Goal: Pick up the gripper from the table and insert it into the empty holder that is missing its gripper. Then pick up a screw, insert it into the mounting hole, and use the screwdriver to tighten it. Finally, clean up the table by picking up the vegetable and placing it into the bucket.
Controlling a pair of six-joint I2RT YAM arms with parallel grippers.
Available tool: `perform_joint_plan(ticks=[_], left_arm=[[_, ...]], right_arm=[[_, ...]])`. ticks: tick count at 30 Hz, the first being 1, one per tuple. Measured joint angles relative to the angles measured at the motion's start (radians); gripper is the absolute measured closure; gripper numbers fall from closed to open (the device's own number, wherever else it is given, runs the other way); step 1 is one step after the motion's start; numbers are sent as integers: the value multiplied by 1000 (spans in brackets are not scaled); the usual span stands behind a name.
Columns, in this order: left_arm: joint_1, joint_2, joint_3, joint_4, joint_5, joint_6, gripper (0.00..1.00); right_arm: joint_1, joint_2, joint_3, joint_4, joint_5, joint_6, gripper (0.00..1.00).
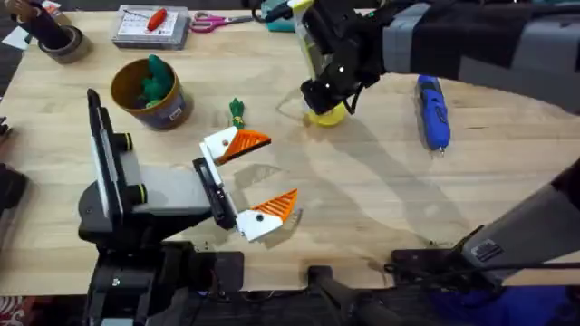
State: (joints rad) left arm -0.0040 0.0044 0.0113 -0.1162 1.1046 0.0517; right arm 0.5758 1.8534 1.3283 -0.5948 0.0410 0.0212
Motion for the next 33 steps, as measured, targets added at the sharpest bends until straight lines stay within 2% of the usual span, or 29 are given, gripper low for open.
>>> perform_joint_plan(ticks=[10, 19, 25, 33], left_arm=[[0, 0, 0, 0, 0, 0, 16], [0, 0, 0, 0, 0, 0, 15], [0, 0, 0, 0, 0, 0, 15], [0, 0, 0, 0, 0, 0, 15]], right_arm=[[0, -79, 119, -161, 2, -4, 995], [0, -189, 358, -430, 3, -41, 995], [0, -198, 496, -604, 4, -57, 995], [0, -198, 608, -660, 3, -61, 995]])
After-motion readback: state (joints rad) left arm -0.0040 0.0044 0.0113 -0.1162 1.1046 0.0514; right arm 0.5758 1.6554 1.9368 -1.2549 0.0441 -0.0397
